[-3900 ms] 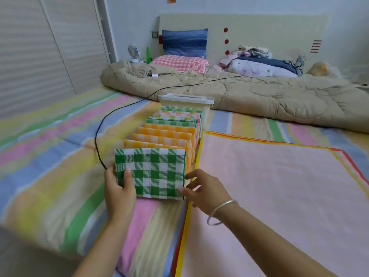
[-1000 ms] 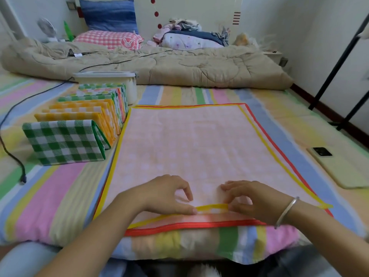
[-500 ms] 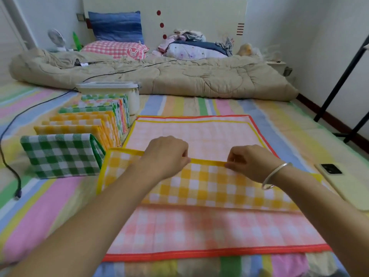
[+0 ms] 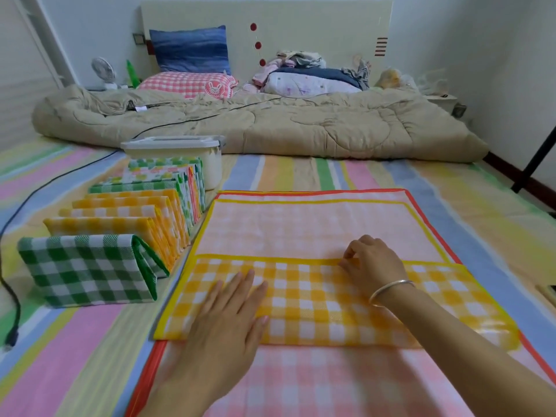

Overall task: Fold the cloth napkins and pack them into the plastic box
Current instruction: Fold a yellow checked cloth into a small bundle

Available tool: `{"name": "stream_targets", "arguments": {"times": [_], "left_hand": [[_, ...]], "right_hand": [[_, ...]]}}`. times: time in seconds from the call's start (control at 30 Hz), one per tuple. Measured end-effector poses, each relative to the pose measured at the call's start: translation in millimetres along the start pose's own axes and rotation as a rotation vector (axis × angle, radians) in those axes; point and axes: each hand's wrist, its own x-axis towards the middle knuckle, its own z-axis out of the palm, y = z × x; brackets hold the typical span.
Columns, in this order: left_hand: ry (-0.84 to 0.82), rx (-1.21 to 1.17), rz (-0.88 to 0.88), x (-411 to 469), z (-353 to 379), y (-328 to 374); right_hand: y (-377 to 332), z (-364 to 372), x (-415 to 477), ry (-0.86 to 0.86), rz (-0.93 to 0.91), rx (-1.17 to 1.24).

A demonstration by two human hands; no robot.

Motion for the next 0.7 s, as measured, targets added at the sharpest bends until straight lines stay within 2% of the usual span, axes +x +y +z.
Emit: {"name": "stream_targets", "arguments": {"times": [0.37, 0.57, 0.7], "left_hand": [[-0.069, 0.06, -0.069, -3, 21, -2], [-0.093, 0.079, -0.091, -5, 23, -1], [-0.125, 0.093, -0.123, -5, 22, 0]], "right_hand": [[3, 27, 6, 0.096, 0.009, 0.054], [3, 27, 5, 0.074, 0.016, 0.04], [-8, 13, -4, -0.024, 0.055, 0.079]]}}
